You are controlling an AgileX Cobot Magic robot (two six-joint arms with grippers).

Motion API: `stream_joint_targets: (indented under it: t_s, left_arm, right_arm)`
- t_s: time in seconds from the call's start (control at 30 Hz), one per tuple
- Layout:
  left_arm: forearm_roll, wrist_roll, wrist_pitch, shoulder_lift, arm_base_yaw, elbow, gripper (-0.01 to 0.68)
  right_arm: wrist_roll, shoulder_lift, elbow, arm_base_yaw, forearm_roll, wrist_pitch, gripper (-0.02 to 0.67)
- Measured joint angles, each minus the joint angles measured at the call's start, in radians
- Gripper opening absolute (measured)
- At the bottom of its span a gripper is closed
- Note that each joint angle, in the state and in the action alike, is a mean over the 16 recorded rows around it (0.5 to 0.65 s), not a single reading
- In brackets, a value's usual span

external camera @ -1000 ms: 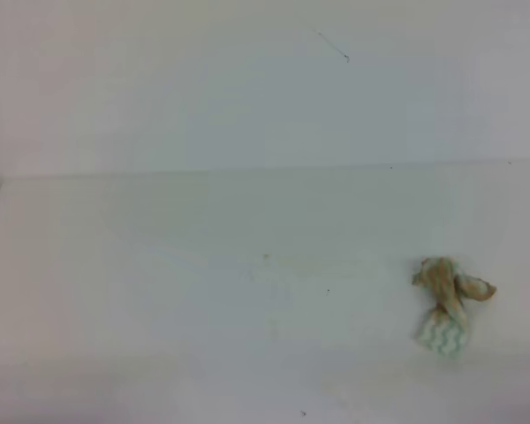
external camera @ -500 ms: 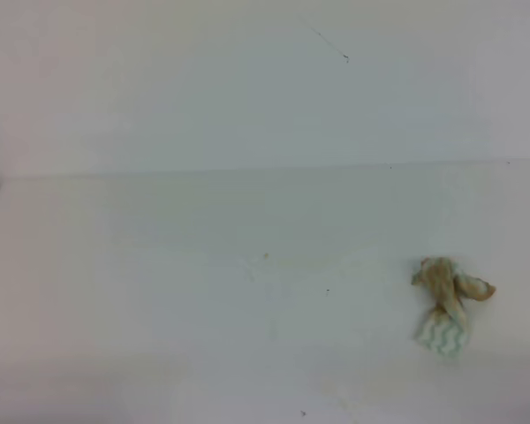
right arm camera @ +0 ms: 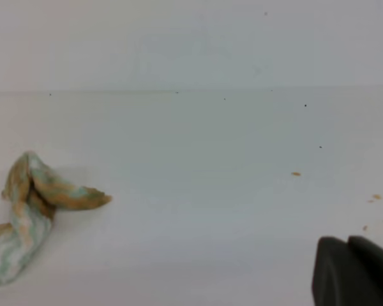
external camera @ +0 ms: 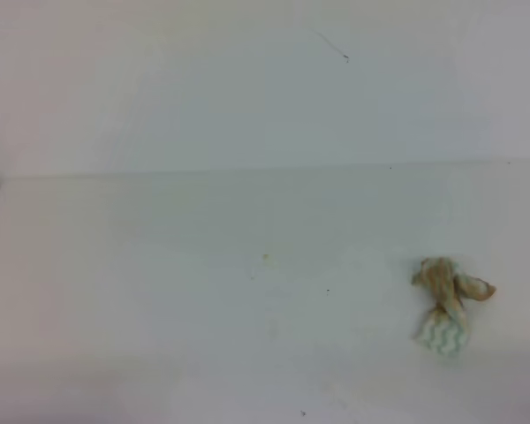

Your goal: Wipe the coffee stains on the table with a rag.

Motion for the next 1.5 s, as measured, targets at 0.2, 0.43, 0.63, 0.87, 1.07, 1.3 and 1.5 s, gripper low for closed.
stream_joint_targets:
  t_s: [0.2, 0.43, 0.63, 0.87, 1.07, 1.3, 1.5]
  left_arm:
    - [0.000, 0.000, 0.000, 0.000, 0.000, 0.000, 0.001]
    - [0.000, 0.000, 0.000, 0.000, 0.000, 0.000, 0.001]
    - [0.000, 0.000, 0.000, 0.000, 0.000, 0.000, 0.001]
    - [0.000, 0.000, 0.000, 0.000, 0.000, 0.000, 0.001]
    - [0.000, 0.000, 0.000, 0.000, 0.000, 0.000, 0.001]
    - [0.000, 0.000, 0.000, 0.000, 0.000, 0.000, 0.001]
    - [0.000, 0.000, 0.000, 0.000, 0.000, 0.000, 0.001]
  right_arm:
    - [0.000, -0.002, 0.002, 0.000, -0.001, 0.003, -0.003]
    - [0.000, 0.000, 0.002, 0.000, -0.001, 0.004, -0.003]
    - [0.000, 0.001, -0.002, 0.000, 0.000, 0.004, -0.003]
    - [0.000, 0.003, -0.009, 0.000, 0.001, 0.009, -0.003]
    - [0.000, 0.003, -0.013, 0.000, 0.001, 0.010, -0.003]
    - [0.000, 0.003, -0.013, 0.000, 0.001, 0.013, -0.003]
    - [0.000, 0.004, -0.015, 0.000, 0.002, 0.015, -0.003]
